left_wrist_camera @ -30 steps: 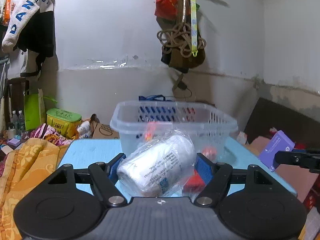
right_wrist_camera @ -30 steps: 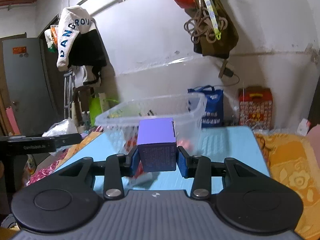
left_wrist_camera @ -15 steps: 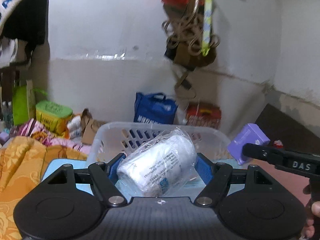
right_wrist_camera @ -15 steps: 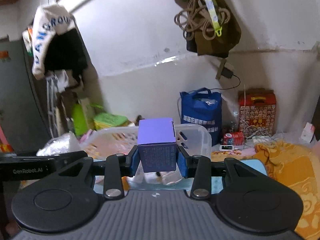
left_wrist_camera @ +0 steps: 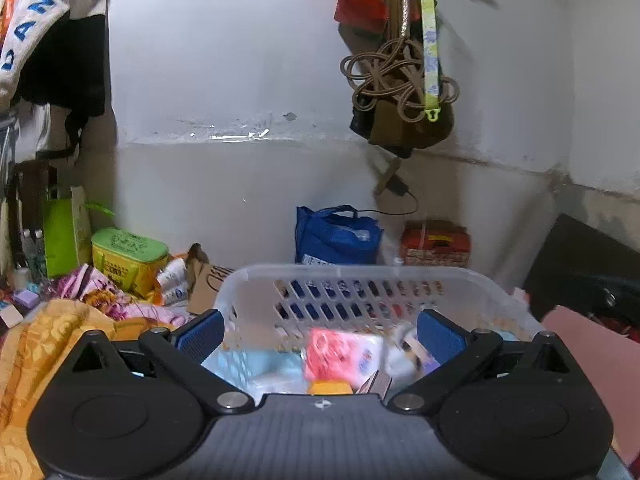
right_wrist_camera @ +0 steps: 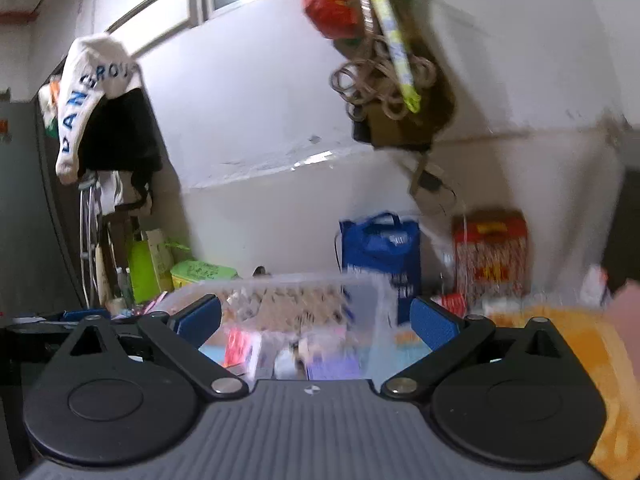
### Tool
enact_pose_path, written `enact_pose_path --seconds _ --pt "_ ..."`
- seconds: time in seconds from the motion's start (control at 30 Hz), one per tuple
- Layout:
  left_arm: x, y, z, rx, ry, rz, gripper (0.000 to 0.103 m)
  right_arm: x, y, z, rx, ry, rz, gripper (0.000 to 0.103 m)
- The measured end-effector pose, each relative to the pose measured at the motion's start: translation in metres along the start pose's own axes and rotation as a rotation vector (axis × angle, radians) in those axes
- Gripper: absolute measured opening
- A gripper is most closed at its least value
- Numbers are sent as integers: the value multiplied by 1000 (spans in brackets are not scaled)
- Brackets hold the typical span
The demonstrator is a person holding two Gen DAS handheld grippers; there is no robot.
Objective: Organize objects
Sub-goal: 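Grasp the red gift box with the left tool while the right tool grasps the pink tissue pack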
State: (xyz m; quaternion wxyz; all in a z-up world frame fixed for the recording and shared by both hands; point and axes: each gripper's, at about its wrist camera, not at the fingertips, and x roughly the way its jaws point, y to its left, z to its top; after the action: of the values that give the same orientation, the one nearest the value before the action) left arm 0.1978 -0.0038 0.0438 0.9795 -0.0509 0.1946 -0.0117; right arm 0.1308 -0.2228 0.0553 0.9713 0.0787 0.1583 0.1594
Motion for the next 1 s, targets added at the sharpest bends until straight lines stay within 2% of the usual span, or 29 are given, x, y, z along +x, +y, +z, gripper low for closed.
enact_pose_path --seconds 0.07,0.13,0.27,0.37,0.47,0.53,0.57,0.63,0.77,0.9,1.0 --pt "-18 1 -13 -13 -5 -25 103 -18 -8 -26 43 48 26 103" --pt "-33 -7 -35 20 19 -29 103 -29 -15 -55 66 95 38 103" --pt "-30 -35 -75 94 145 -104 101 -26 -36 -90 100 249 -9 103" --pt "-18 -56 -89 168 175 -46 96 -22 -53 -95 196 284 -49 103" --pt "-5 -59 -97 140 226 -41 88 -26 -52 -97 222 276 -54 103" --pt "3 -60 -101 145 256 -16 72 -27 -44 -96 191 265 -42 103" --pt "3 -59 -106 143 261 -19 55 -25 -41 -97 173 261 -31 103" --pt "0 -50 -108 109 252 -51 54 -22 -28 -98 121 248 -8 103" --pt "-21 -32 -112 121 200 -11 53 1 11 -105 -8 249 48 103" --pt "-31 -2 -118 99 211 35 53 25 45 -106 -117 267 106 103" --pt "-33 20 -127 79 235 70 53 45 58 -106 -144 296 89 103"
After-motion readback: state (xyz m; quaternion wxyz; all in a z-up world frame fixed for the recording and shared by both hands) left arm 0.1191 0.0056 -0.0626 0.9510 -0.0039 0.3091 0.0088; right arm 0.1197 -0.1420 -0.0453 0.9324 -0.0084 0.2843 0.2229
